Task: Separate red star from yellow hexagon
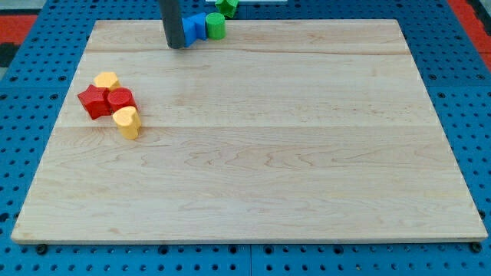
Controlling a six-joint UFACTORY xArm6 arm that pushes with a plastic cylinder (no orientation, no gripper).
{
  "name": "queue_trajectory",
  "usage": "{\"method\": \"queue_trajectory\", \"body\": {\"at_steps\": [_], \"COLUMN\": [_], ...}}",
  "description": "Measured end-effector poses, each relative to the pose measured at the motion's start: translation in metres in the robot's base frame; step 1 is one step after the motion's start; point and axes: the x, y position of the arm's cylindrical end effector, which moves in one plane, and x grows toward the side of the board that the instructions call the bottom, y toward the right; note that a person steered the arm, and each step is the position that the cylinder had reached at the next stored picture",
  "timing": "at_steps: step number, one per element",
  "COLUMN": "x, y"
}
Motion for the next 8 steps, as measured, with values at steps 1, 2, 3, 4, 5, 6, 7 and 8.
{"method": "queue_trajectory", "body": {"at_steps": [1,2,3,4,5,6,7,8], "x": [0.026,0.046,0.097,0.127,0.144,0.167,0.176,0.197], "y": [-0.092,-0.143,-0.134,-0.117,-0.081,-0.092,-0.138,-0.120]}}
